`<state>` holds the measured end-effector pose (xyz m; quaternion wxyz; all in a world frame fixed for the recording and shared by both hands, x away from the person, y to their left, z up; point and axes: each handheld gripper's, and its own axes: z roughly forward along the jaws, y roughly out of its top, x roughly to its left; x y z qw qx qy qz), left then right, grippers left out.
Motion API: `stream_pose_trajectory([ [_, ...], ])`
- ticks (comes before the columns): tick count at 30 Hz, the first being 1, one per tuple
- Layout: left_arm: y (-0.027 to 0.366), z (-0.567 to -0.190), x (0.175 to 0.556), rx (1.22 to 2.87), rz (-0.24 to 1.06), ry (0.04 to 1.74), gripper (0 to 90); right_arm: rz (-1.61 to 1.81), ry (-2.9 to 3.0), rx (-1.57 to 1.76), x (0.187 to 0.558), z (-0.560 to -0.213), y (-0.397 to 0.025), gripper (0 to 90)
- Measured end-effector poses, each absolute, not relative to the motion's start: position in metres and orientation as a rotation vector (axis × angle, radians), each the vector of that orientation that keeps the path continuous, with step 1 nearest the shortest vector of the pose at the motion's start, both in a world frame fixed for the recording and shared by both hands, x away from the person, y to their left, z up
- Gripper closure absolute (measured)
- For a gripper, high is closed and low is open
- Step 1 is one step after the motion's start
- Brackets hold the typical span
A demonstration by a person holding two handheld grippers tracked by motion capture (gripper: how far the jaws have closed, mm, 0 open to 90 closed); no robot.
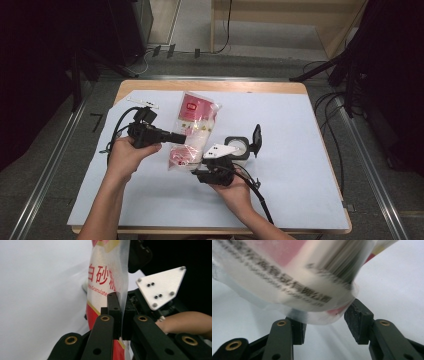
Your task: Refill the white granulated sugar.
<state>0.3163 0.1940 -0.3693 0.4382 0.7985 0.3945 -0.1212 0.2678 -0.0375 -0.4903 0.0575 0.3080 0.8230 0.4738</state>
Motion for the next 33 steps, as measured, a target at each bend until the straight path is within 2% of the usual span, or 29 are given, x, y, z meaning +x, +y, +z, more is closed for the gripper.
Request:
stream_pose_trajectory([
  [15, 0.206, -0.368, 0.317, 1.939, -0.219, 1.003, 90.0, 1.415, 2.533, 0.916, 0.266, -0.494, -0.035, 54.0],
  [33, 0.223, -0.387, 0.343, 1.923, -0.123, 0.991, 90.0, 1.481, 2.536, 0.888, 0.263, -0.492, -0.041, 51.7],
])
